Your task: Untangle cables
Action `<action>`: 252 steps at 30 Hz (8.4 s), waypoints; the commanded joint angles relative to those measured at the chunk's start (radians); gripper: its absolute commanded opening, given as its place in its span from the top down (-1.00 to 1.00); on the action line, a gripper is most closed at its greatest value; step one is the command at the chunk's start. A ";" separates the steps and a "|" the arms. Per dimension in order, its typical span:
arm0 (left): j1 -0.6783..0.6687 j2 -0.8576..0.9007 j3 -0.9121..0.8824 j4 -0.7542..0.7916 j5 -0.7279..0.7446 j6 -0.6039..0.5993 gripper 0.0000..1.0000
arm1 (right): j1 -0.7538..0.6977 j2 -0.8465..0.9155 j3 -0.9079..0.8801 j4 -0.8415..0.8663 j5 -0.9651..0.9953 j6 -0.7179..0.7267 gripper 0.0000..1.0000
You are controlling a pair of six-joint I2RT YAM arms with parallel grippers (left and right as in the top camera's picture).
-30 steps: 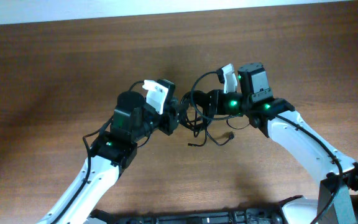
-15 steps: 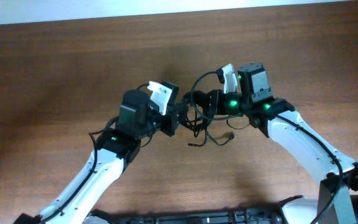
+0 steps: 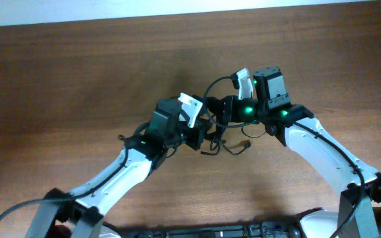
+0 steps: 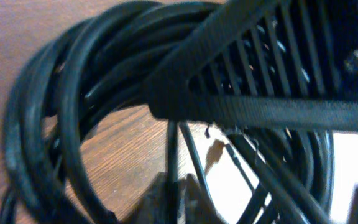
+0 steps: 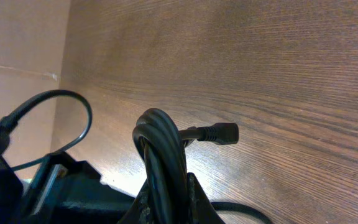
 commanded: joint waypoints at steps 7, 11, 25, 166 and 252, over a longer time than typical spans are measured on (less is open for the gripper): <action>0.148 -0.235 0.050 -0.132 0.002 -0.016 -0.41 | -0.001 -0.019 0.023 0.014 -0.027 0.010 0.92; 0.225 -0.458 0.050 -0.277 -0.201 -0.205 -0.98 | -0.001 -0.019 0.023 0.039 -0.034 0.238 0.92; 0.232 -0.364 0.049 -0.439 -0.185 -0.630 -0.99 | 0.121 -0.019 0.023 0.280 -0.021 0.452 0.92; 0.284 -0.432 0.049 -0.287 -0.183 -0.204 1.00 | 0.230 -0.095 0.023 0.080 0.283 -0.135 -0.19; 0.460 -0.432 0.049 -0.190 0.297 0.299 -0.49 | -0.046 0.029 0.023 0.077 -0.221 -0.497 0.92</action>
